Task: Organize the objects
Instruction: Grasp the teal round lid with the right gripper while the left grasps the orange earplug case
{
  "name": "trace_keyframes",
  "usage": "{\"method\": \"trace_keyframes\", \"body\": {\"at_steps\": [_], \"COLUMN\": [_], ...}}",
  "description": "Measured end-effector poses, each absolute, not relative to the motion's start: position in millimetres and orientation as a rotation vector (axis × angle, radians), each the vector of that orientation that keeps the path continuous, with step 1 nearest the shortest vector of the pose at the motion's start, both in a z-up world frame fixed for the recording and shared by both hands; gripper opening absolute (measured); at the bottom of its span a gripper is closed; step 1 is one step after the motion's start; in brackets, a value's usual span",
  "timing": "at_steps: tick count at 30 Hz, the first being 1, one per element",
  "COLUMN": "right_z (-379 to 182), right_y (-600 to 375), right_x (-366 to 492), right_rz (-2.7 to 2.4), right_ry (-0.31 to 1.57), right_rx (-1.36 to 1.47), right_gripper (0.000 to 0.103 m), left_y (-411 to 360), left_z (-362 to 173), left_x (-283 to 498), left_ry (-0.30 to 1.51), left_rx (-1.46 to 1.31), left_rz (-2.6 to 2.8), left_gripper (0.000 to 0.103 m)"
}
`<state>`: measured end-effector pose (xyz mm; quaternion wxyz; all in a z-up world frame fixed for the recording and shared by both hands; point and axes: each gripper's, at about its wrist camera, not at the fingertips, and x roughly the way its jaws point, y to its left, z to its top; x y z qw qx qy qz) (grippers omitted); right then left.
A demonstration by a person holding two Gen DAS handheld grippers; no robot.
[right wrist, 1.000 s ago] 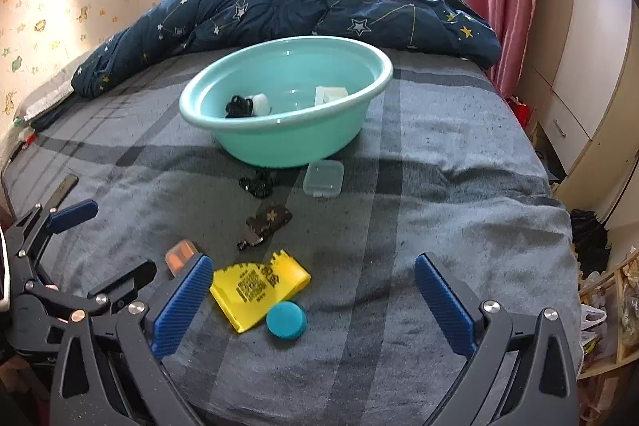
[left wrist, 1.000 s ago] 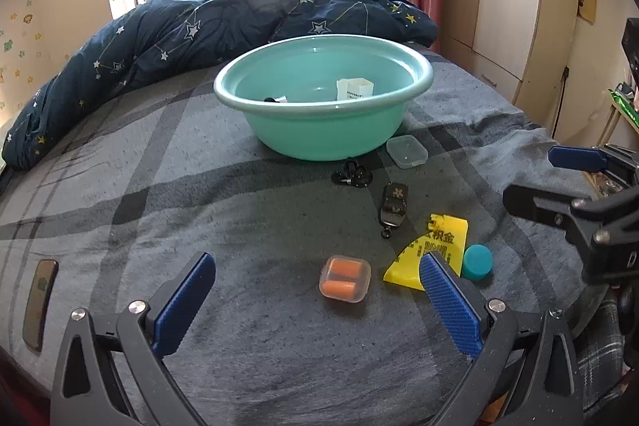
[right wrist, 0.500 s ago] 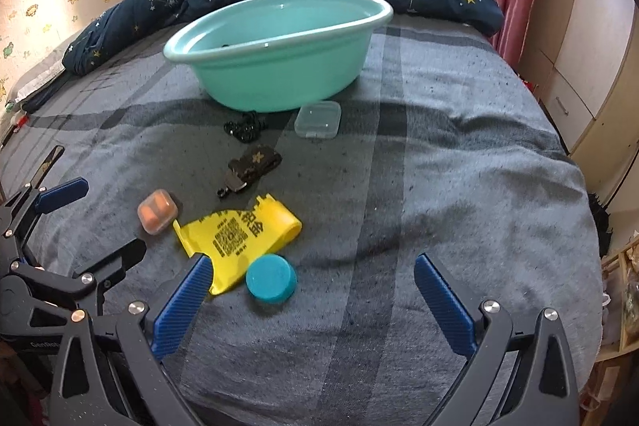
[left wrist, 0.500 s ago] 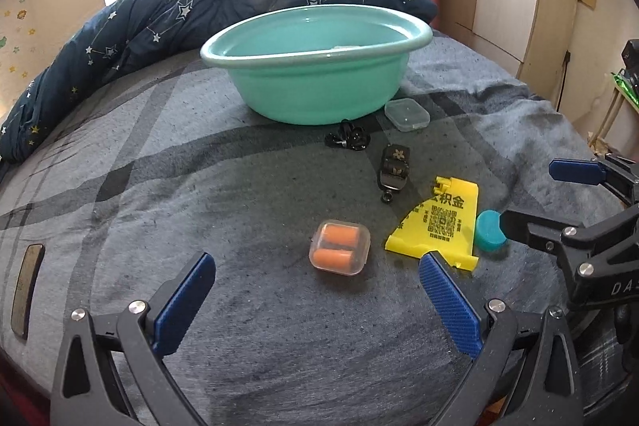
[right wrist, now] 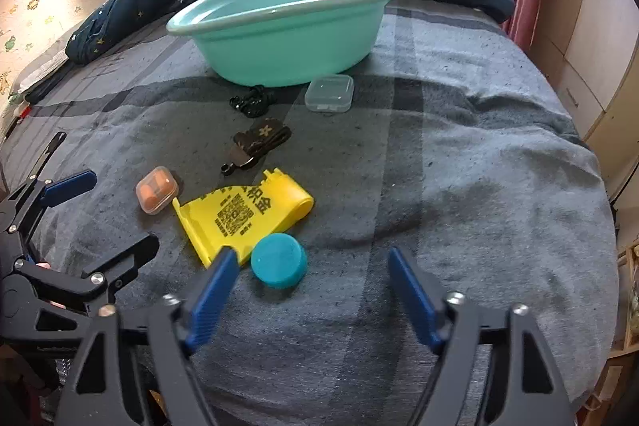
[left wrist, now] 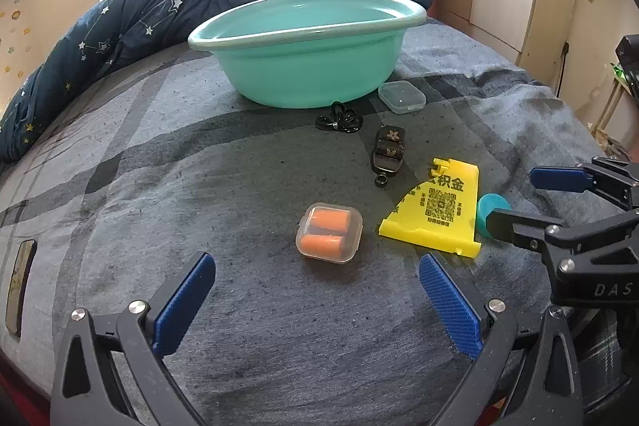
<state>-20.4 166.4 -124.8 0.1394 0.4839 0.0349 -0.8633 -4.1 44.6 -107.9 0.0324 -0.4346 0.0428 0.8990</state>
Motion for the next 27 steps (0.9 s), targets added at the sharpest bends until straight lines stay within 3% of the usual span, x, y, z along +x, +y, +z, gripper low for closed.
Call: {"method": "trace_keyframes", "body": {"at_steps": [6, 8, 27], "right_z": [-129.5, -130.7, -115.6], "right_y": [162.3, 161.0, 164.7], "right_x": [-18.8, -18.0, -25.6], "right_rz": [-2.439, -2.424, -2.469], "right_ry": [0.077, 0.074, 0.090], "right_rx": [1.400, 1.399, 1.370], "right_gripper": [0.051, 0.030, 0.030], "left_y": [43.4, 43.4, 37.3], "left_z": [-107.8, -107.5, -111.8], "left_x": [-4.3, -4.4, -16.6], "left_ry": [0.131, 0.131, 0.136], "left_rx": [-1.339, -1.338, -1.383], "left_rz": [2.767, 2.767, 2.756], "left_gripper": [0.103, 0.103, 0.103]}}
